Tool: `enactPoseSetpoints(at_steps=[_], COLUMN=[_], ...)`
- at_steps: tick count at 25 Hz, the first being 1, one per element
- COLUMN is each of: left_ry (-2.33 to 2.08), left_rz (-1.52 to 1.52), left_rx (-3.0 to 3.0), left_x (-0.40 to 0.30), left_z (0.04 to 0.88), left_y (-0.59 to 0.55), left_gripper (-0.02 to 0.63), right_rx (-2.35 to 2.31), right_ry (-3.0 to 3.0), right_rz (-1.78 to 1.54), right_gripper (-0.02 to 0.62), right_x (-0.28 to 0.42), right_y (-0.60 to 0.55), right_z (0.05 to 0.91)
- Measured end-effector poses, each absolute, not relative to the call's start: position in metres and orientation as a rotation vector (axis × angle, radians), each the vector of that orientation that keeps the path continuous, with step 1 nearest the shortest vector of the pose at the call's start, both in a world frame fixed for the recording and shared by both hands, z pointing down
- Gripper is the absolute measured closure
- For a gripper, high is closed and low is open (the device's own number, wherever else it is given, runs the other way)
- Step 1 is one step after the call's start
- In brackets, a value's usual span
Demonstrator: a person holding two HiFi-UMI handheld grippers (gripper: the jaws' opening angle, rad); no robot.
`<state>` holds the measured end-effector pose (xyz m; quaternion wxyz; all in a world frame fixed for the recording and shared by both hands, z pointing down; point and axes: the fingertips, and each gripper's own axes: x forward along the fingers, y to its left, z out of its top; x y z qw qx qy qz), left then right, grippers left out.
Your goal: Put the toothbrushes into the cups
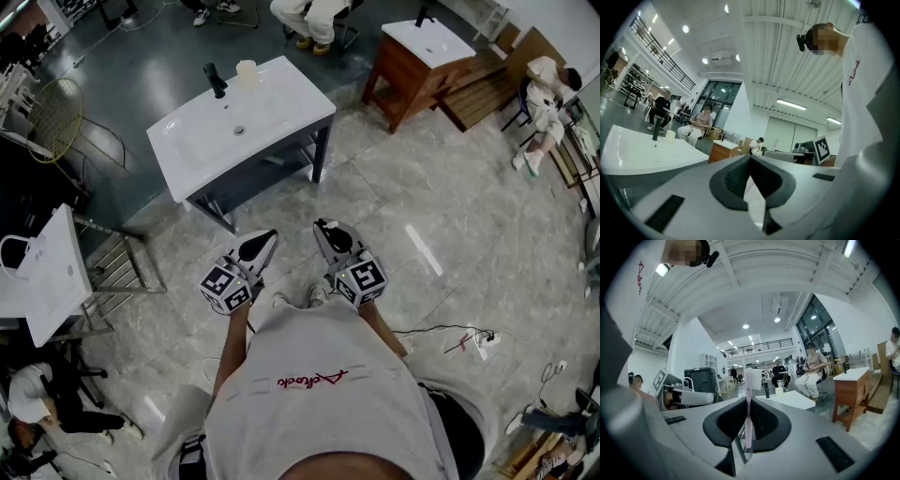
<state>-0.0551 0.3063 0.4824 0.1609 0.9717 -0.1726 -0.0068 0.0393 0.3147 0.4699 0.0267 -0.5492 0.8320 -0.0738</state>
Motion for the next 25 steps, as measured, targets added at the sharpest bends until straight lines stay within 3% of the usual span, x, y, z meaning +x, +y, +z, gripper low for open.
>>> enactPoseSetpoints(at_steps=[25], left_ry=[-0.573], left_rz=[0.027], left_rx=[2.744], left_x=[-0.018], left_z=[0.496], left_y=[0.301], left_gripper=[0.591], right_rx=[-1.578], right_ry=[2.582], right_rz=[-0.271], right_gripper=[0.575], right_x=[0.08], right_y=[0.297], right_z=[0.482])
